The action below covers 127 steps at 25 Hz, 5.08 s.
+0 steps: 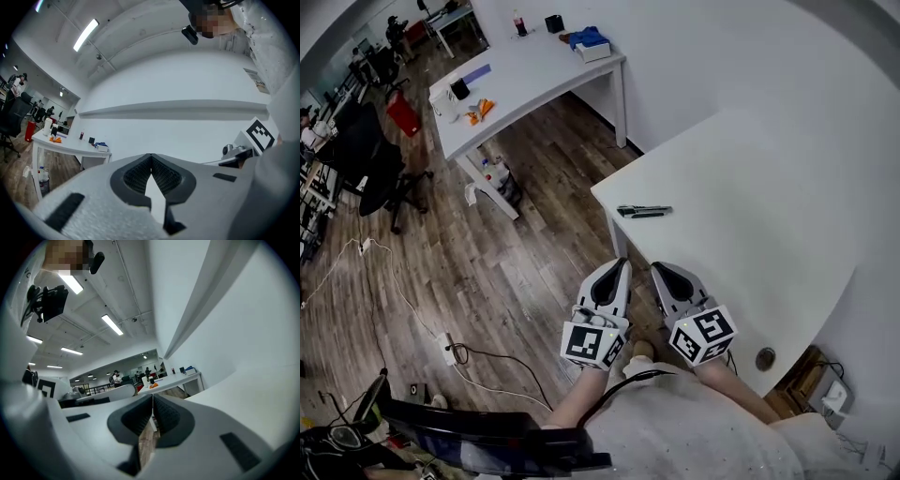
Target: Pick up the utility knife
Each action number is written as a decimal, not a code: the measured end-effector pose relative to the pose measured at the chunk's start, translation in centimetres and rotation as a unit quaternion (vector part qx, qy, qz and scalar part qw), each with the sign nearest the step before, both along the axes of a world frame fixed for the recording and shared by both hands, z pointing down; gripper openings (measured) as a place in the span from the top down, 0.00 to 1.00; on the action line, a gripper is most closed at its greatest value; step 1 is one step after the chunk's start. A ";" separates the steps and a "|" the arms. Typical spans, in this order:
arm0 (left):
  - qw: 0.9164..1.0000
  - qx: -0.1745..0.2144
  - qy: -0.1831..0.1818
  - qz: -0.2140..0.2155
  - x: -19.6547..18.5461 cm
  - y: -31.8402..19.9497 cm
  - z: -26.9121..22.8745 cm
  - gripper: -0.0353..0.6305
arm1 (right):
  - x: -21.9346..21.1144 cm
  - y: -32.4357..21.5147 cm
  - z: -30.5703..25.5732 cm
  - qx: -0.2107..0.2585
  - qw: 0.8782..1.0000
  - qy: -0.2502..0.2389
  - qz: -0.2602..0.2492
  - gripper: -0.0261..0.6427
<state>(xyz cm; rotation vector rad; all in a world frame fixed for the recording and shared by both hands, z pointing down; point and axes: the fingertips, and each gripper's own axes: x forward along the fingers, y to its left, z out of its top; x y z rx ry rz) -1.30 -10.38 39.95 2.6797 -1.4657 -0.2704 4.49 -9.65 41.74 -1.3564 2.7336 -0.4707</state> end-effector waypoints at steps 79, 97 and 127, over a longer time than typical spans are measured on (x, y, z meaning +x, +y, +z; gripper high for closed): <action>0.999 -0.051 -0.003 -0.003 -5.5 -20.4 13.3 0.94 | -2.1 -19.4 19.2 -0.146 0.767 0.453 -0.430 0.67; 0.999 -0.047 -0.009 -0.004 -5.0 -20.5 12.9 0.94 | -1.2 -19.3 19.0 -0.162 0.781 0.442 -0.411 0.76; 0.998 -0.049 0.002 0.030 -1.8 -16.5 4.9 0.94 | 1.8 -16.7 6.9 -0.132 0.905 0.315 -0.256 0.76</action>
